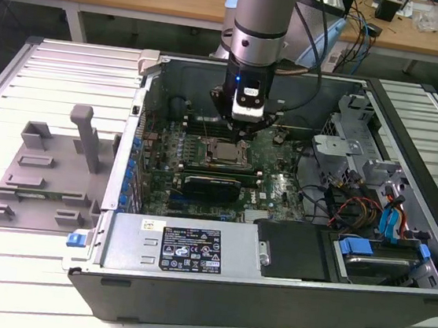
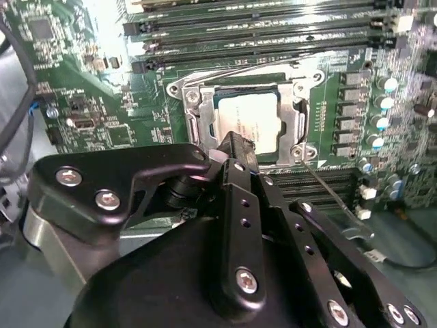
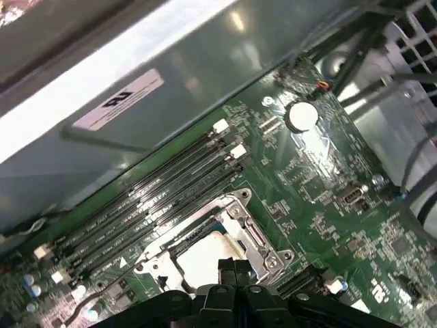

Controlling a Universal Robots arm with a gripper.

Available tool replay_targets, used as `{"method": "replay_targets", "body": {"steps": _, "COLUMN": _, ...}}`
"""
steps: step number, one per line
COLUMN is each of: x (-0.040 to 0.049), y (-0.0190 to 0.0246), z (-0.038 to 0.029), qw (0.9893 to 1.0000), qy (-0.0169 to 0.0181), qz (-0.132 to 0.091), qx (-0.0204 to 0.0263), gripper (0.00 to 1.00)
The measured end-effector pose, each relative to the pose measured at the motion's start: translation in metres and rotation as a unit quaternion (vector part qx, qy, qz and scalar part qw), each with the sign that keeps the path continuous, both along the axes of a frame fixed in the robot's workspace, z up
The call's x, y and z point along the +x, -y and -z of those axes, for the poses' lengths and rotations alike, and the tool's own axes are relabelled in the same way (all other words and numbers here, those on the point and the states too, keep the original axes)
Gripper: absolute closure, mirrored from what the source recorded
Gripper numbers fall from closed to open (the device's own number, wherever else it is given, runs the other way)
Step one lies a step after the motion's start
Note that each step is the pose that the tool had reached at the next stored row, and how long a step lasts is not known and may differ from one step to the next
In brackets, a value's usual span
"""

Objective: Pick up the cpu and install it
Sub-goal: 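Close the cpu cover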

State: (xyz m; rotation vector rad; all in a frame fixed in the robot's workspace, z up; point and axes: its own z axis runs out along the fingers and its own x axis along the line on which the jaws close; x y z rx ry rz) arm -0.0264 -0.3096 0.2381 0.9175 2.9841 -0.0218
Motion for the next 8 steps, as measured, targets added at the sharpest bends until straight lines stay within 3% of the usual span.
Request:
{"method": "replay_targets", "body": {"steps": 1, "x": 0.0, "y": 0.0, "z": 0.0003, "qw": 0.9998, "qy": 0.0, "qz": -0.019, "qx": 0.0, "gripper": 0.89}}
{"method": "replay_targets", "body": {"steps": 4, "x": 0.0, "y": 0.0, "z": 0.001, "qw": 0.9967, "qy": 0.0, "qz": -0.081, "qx": 0.0, "gripper": 0.89}}
{"method": "replay_targets", "body": {"steps": 8, "x": 0.0, "y": 0.0, "z": 0.0022, "qw": 0.9902, "qy": 0.0, "qz": -0.14, "qx": -0.0001, "gripper": 0.89}}
